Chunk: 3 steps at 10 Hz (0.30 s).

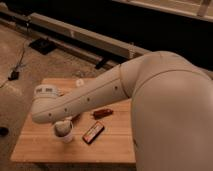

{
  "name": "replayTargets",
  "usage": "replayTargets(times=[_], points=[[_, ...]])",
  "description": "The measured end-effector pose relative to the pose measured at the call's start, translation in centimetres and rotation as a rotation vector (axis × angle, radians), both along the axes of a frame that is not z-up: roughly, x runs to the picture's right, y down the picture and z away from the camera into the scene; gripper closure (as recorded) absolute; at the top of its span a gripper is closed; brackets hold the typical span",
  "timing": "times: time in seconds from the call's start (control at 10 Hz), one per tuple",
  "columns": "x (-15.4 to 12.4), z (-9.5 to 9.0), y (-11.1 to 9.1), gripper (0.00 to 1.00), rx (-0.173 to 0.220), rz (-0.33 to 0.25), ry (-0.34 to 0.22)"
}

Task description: Place the white sponge in the ceramic cup

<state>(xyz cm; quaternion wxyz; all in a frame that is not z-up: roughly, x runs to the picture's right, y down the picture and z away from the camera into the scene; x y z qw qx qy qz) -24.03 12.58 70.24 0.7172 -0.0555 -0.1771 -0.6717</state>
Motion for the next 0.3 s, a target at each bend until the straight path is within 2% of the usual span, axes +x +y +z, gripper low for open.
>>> replayTargets(times=[0.3], points=[[0.04,-0.11,0.08,0.33,-0.004,0.012,0.003]])
